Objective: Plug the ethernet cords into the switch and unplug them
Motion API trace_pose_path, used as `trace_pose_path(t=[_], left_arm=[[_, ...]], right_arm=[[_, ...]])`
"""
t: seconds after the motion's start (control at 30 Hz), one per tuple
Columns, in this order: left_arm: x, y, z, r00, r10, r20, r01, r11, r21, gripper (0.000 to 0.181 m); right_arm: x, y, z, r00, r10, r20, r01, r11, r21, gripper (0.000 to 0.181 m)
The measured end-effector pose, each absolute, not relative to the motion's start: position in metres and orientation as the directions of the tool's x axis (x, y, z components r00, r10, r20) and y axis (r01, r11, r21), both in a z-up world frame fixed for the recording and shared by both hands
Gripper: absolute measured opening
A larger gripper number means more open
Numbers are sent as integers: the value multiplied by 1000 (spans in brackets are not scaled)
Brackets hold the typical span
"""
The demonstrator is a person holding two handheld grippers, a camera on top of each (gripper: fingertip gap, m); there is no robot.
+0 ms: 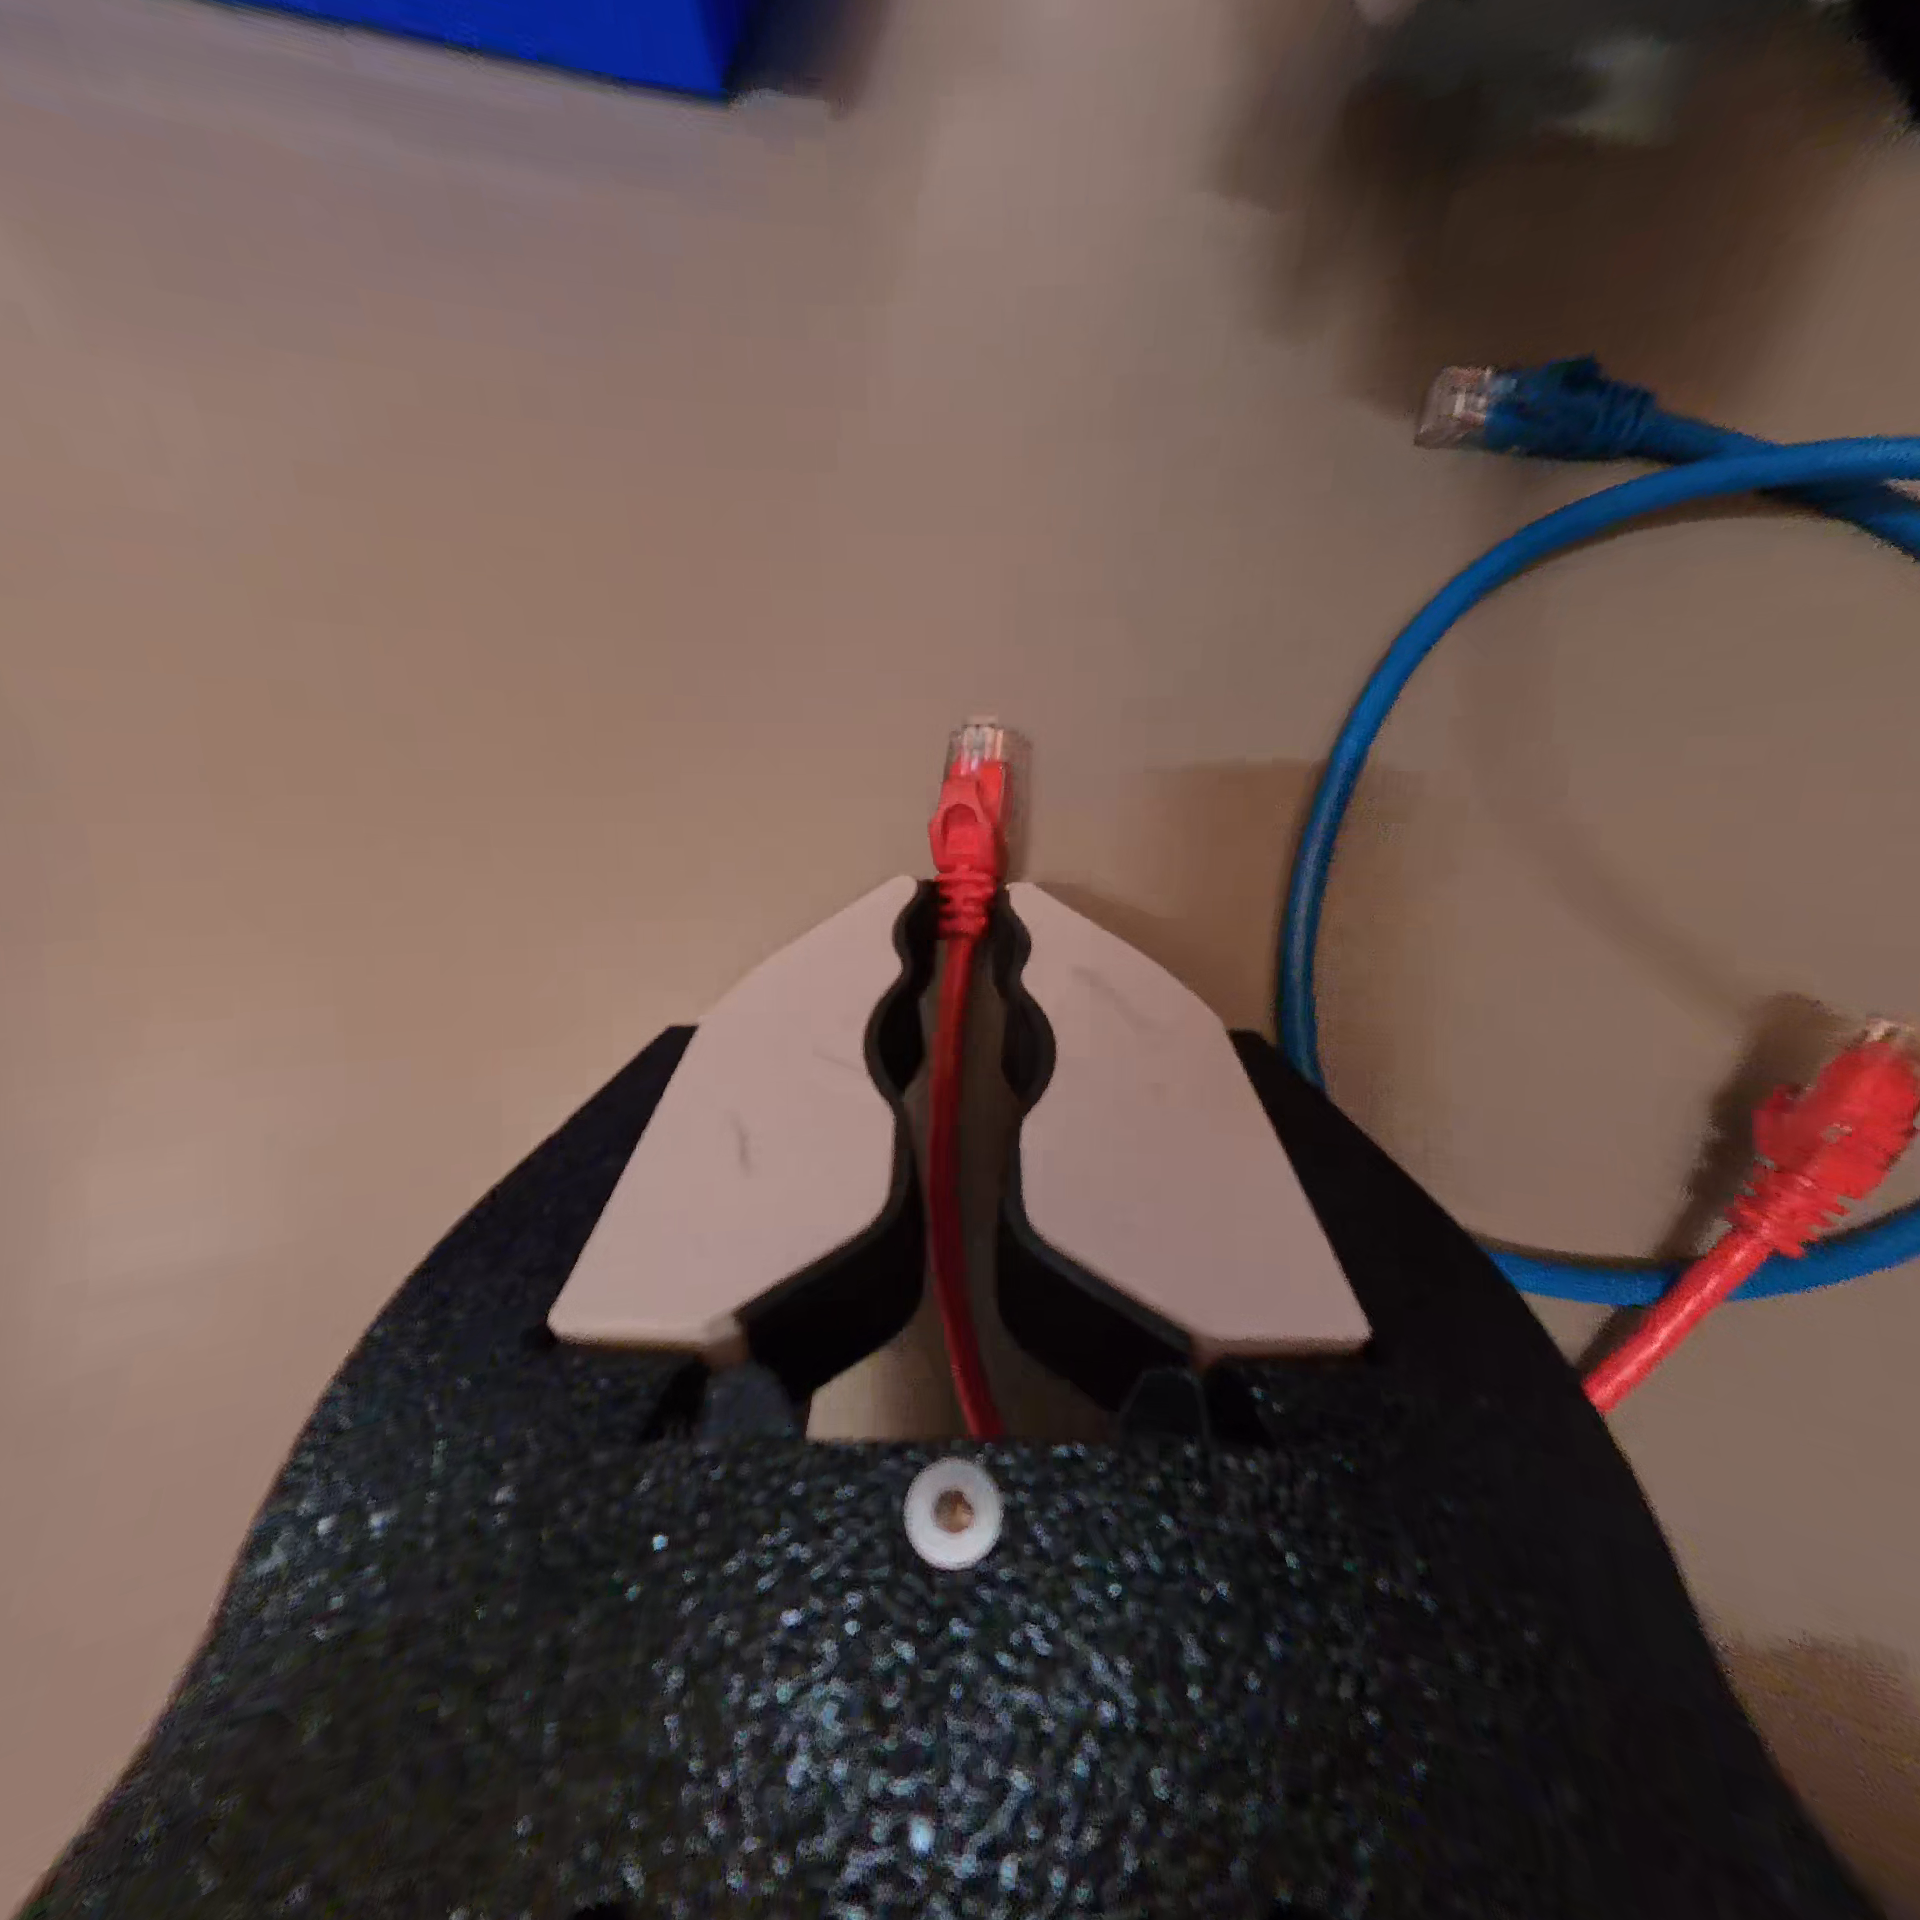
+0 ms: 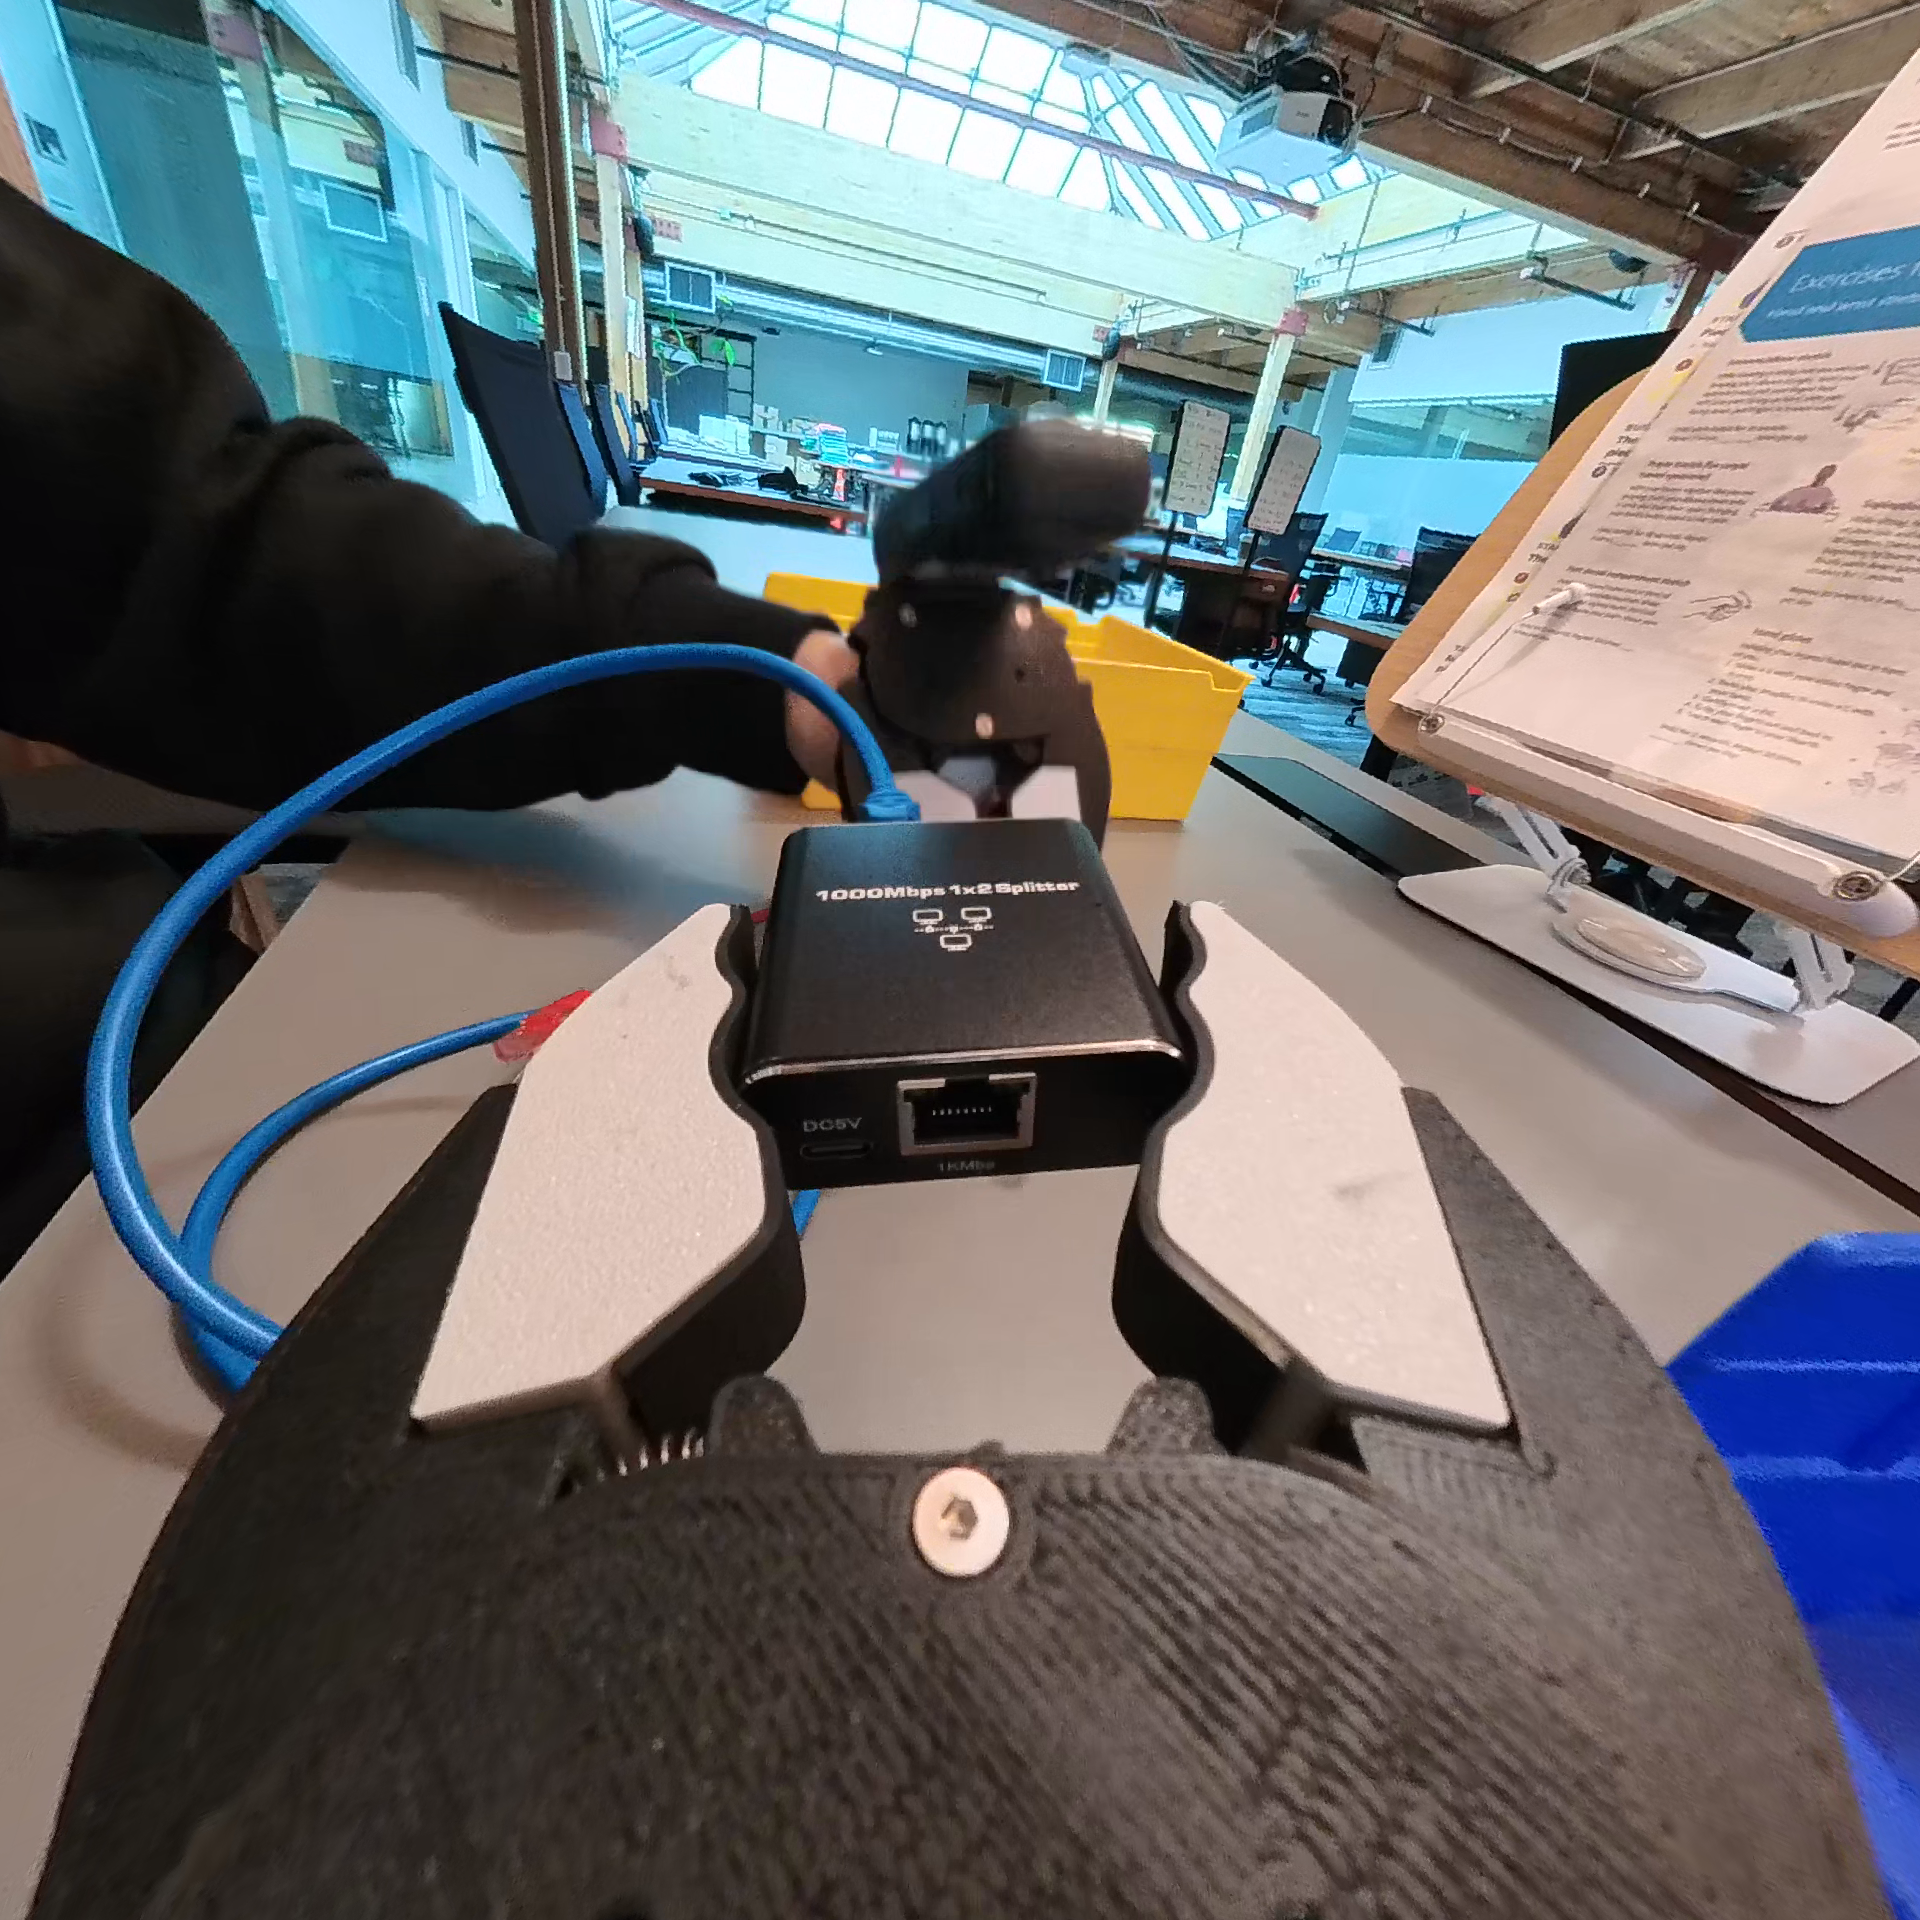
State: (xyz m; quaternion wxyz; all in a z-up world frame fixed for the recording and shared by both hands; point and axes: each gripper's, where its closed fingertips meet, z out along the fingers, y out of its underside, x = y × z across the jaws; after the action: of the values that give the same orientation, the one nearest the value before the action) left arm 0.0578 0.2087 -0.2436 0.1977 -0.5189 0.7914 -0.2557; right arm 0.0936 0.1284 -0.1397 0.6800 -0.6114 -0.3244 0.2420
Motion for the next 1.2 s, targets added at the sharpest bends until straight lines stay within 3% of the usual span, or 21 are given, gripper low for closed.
trace_pose_path(t=[0.03,0.23,0.4,0.73,1.07,1.2], left_arm=[[58,208,-232,-382,-921,-75,-707,344,-618,9],[59,191,-158,-392,-880,-270,-684,475,-554,9],[61,171,-136,-398,-845,-358,-698,532,-480,9],[59,146,-128,-444,-840,-311,-661,542,-519,9],[60,143,-134,-416,-861,-293,-715,509,-479,9],[62,141,-129,-393,-877,-276,-705,480,-522,9]], right_arm=[[93,129,-140,672,727,143,65,134,-989,74],[88,130,-139,666,734,132,51,131,-990,74],[85,128,-135,652,749,116,20,137,-990,74],[77,122,-133,596,800,61,-42,107,-993,74],[76,123,-137,603,795,67,-23,101,-995,74],[76,122,-130,598,800,42,-76,109,-991,75]])
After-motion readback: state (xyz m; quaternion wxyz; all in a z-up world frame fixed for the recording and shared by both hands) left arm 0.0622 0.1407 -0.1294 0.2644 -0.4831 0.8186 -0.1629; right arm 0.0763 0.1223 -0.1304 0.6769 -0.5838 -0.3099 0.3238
